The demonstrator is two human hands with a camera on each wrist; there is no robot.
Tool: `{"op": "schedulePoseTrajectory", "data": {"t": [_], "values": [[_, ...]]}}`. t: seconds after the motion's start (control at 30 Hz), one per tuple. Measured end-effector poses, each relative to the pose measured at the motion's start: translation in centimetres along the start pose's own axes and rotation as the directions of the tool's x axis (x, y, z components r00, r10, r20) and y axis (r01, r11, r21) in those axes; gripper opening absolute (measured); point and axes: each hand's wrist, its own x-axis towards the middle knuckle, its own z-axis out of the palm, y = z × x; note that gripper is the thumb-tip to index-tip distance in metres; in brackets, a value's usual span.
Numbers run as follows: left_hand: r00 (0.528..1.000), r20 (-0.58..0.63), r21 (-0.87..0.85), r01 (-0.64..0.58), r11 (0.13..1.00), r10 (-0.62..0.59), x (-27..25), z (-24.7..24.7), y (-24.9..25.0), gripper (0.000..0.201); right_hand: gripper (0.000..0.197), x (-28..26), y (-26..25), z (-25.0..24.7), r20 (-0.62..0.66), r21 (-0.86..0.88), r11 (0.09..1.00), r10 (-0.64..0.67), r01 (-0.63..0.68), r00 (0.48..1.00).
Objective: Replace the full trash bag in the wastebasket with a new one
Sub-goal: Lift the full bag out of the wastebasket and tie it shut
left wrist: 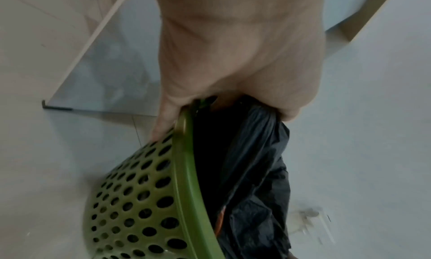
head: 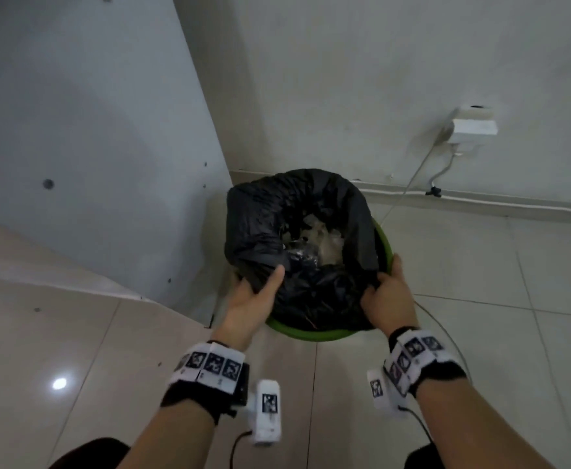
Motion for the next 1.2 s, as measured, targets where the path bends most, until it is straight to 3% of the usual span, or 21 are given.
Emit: {"op": "schedulePoseTrajectory", "data": {"t": [0.07,0.13,0.2,0.3,0.33,0.4,0.47,0.5,0.57,0.63,0.67,0.73,0.77,0.83,0.87,0.9,0.93,1.0,1.07,1.13,1.2], "values": [[0.994,-0.068,0.018,-0.088,0.996,0.089,2.3,-0.9,0.5,0.079,0.026,-3.2,-0.6,0.2,0.056,-0.015,0.999,0.052,-0.051,0.997],[0.990,-0.131,0.162,-0.034,0.986,0.056,4.5,-2.6,1.4,0.090,0.037,-6.5,-1.0,-0.4,0.162,-0.035,0.998,0.056,-0.051,0.985],[0.993,-0.122,0.252,0.025,0.967,0.006,4.8,-3.5,1.2,0.105,0.046,-7.9,-1.5,-2.3,0.133,0.024,0.996,0.082,-0.086,0.988],[0.998,-0.012,0.372,-0.048,0.927,0.056,2.9,-3.3,-0.8,0.115,0.061,-3.0,-1.3,-5.1,-0.167,0.187,0.972,0.176,-0.144,0.970],[0.998,0.016,0.460,-0.062,0.886,0.061,2.6,-3.0,-1.7,0.121,0.070,-0.5,-1.2,-5.7,-0.195,0.282,0.935,0.274,-0.214,0.942],[0.997,0.059,0.641,-0.077,0.764,0.052,3.2,-2.7,-3.1,0.124,0.090,3.6,-0.2,-5.2,-0.098,0.436,0.823,0.445,-0.364,0.890],[0.995,0.077,0.686,-0.100,0.721,0.065,3.9,-3.0,-2.6,0.106,0.071,4.5,0.7,-3.7,0.066,0.389,0.797,0.476,-0.462,0.877],[0.989,0.092,0.682,-0.146,0.717,0.113,4.4,-3.2,-2.3,0.090,0.056,4.3,1.0,-3.2,0.063,0.376,0.824,0.435,-0.425,0.898],[0.963,0.086,0.653,-0.248,0.715,0.256,4.7,-3.9,-1.5,0.050,0.034,3.3,1.2,-3.1,-0.114,0.478,0.831,0.379,-0.284,0.918],[0.933,0.029,0.579,-0.308,0.755,0.359,4.0,-4.1,-0.2,0.030,0.020,2.7,0.8,-4.5,-0.251,0.736,0.670,0.402,-0.096,0.880],[0.932,-0.012,0.493,-0.310,0.813,0.363,3.6,-4.2,0.6,0.026,0.018,2.3,0.4,-5.6,-0.189,0.858,0.511,0.414,-0.056,0.890],[0.960,-0.069,0.148,-0.258,0.955,0.270,2.7,-4.1,2.9,0.020,0.045,2.1,0.5,-7.1,0.119,0.967,0.184,0.291,-0.177,0.949],[0.985,-0.045,-0.054,-0.169,0.984,0.167,2.5,-4.3,3.9,0.026,0.060,1.4,0.1,-7.8,0.307,0.929,0.146,0.206,-0.339,0.929],[0.995,0.100,-0.314,0.060,0.947,-0.030,1.8,-4.8,5.9,0.046,0.047,0.0,-1.3,-9.1,0.511,0.821,0.239,0.098,-0.519,0.854],[0.991,0.116,-0.312,0.101,0.945,-0.067,1.7,-5.2,6.8,0.057,0.036,-0.3,-1.9,-10.0,0.474,0.823,0.297,0.111,-0.484,0.873],[0.995,0.091,-0.269,0.067,0.961,-0.044,1.6,-5.5,7.7,0.060,0.026,-0.3,-2.4,-11.2,0.363,0.871,0.317,0.103,-0.376,0.926],[0.999,0.009,-0.203,-0.045,0.978,0.047,1.6,-5.9,8.6,0.046,0.017,0.0,-2.9,-12.6,0.195,0.929,0.302,0.099,-0.216,0.976],[0.941,-0.134,-0.067,-0.321,0.945,0.310,1.1,-7.2,10.5,0.006,0.015,0.1,-3.9,-15.4,-0.051,0.960,0.277,0.056,0.034,0.997],[0.869,-0.185,0.001,-0.466,0.885,0.458,0.3,-8.4,12.2,0.022,0.017,-0.2,-4.8,-16.7,-0.046,0.920,0.389,-0.014,0.048,0.999],[0.882,-0.070,-0.055,-0.470,0.881,0.466,-0.4,-9.1,13.2,0.012,0.010,-0.8,-5.7,-17.5,0.046,0.818,0.575,-0.046,-0.011,0.998],[0.886,0.015,-0.038,-0.462,0.886,0.463,-1.0,-9.3,13.6,0.010,0.003,-0.9,-6.0,-19.0,-0.086,0.795,0.602,-0.014,0.077,0.996]]}}
